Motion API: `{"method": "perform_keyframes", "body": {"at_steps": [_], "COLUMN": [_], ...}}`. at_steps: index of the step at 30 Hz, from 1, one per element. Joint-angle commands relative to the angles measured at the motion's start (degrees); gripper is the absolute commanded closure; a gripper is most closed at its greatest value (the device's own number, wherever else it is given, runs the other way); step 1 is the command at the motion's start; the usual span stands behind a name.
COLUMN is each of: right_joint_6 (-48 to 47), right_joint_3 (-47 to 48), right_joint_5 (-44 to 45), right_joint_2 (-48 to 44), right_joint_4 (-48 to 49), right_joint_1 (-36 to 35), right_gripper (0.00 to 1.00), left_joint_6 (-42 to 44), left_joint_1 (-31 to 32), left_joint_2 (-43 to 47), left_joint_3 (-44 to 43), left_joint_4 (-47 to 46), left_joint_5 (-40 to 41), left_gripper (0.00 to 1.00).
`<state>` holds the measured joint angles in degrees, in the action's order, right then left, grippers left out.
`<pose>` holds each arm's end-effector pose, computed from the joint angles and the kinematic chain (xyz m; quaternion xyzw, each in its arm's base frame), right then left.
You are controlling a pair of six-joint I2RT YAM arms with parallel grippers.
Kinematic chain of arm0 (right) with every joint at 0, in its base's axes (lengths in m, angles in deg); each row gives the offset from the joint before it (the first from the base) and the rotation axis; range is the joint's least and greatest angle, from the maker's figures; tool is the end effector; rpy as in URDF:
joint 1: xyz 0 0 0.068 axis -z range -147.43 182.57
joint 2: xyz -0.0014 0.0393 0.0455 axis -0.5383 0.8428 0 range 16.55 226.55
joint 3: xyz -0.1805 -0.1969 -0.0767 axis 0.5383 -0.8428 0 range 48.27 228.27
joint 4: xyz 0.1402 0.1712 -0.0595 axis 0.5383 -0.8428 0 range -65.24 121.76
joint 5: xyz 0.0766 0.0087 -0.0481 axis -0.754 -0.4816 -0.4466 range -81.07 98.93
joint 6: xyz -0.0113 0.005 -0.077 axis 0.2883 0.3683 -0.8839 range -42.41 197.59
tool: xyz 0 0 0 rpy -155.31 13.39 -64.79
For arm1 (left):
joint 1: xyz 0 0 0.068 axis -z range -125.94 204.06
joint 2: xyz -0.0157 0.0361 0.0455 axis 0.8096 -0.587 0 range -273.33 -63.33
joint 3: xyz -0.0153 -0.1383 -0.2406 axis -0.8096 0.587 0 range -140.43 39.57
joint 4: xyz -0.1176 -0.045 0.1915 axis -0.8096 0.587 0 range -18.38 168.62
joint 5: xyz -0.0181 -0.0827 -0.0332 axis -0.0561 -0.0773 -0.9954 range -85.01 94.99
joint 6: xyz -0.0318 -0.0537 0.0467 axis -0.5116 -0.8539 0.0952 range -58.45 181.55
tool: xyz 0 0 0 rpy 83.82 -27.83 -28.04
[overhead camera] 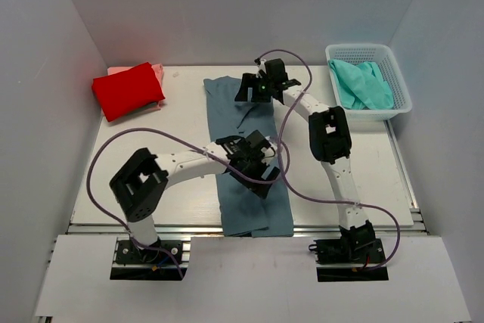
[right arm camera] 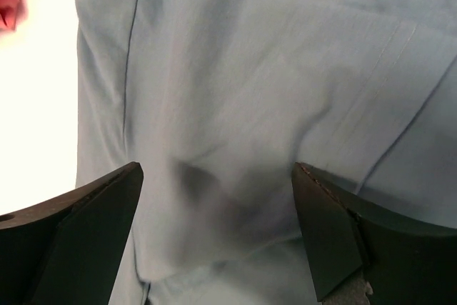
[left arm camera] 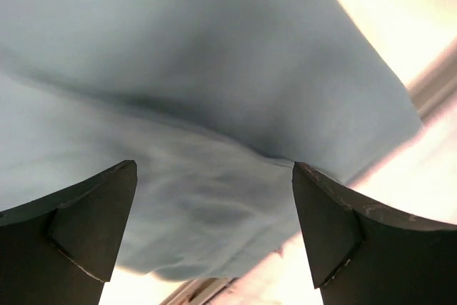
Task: Fold and stack the t-shirts
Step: Rotate the tshirt 90 degrees
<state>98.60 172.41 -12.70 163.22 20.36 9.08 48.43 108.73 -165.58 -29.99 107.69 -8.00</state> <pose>0.5174 0.2516 0.1604 -0.1069 0.8649 0.3281 0.3646 0.1826 -0.2834 0.1841 0.3659 0.9057 -0.1944 0.0900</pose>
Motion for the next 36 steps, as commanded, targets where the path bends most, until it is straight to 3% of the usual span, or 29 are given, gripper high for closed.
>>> {"method": "perform_keyframes", "body": {"at_steps": [1, 5, 8, 11, 16, 20, 25, 27, 36], "right_joint_6": [-3.7, -5.7, -7.2, -6.3, -4.7, -3.8, -4.0, -2.3, 4.9], "right_joint_3": [-2.5, -9.6, -17.3, -25.5, -35.4, -36.9, -32.2, -26.6, -12.5], "right_joint_5": [3.1, 4.4, 7.2, 12.1, 18.4, 25.7, 25.0, 22.2, 37.8], "right_joint_2": [-8.0, -15.6, -19.9, -24.3, -29.0, -28.4, -21.0, -17.1, -5.2], "right_joint_4": [-0.6, -0.7, -0.6, -2.2, -3.8, -4.3, -4.8, -7.6, -12.6], "right_joint_1": [0.4, -0.5, -2.3, -3.8, -8.4, -11.8, -12.9, -12.3, -9.8], "right_gripper": [0.10, 0.10, 0.10, 0.10, 0.10, 0.10, 0.10, 0.10, 0.10], "left_joint_6": [-4.3, -12.0, -20.6, -31.8, -45.6, -48.0, -43.6, -39.3, -25.4], "left_joint_1": [-0.3, -0.9, -1.8, -2.4, -4.3, -6.6, -10.0, -12.4, -23.2], "left_joint_2": [10.4, 20.2, 27.5, 30.5, 32.8, 33.3, 36.2, 36.2, 24.5], "left_joint_3": [-0.4, 6.0, 10.0, 11.3, 12.4, 12.4, 14.7, 14.7, 10.8], "left_joint_4": [1.6, 3.1, 5.6, 14.5, 23.9, 24.7, 18.1, 13.7, 3.0], "left_joint_5": [21.6, 38.0, 43.5, 54.2, 63.0, 64.1, 63.5, 60.7, 45.4], "left_gripper": [0.00, 0.00, 0.00, 0.00, 0.00, 0.00, 0.00, 0.00, 0.00]}}
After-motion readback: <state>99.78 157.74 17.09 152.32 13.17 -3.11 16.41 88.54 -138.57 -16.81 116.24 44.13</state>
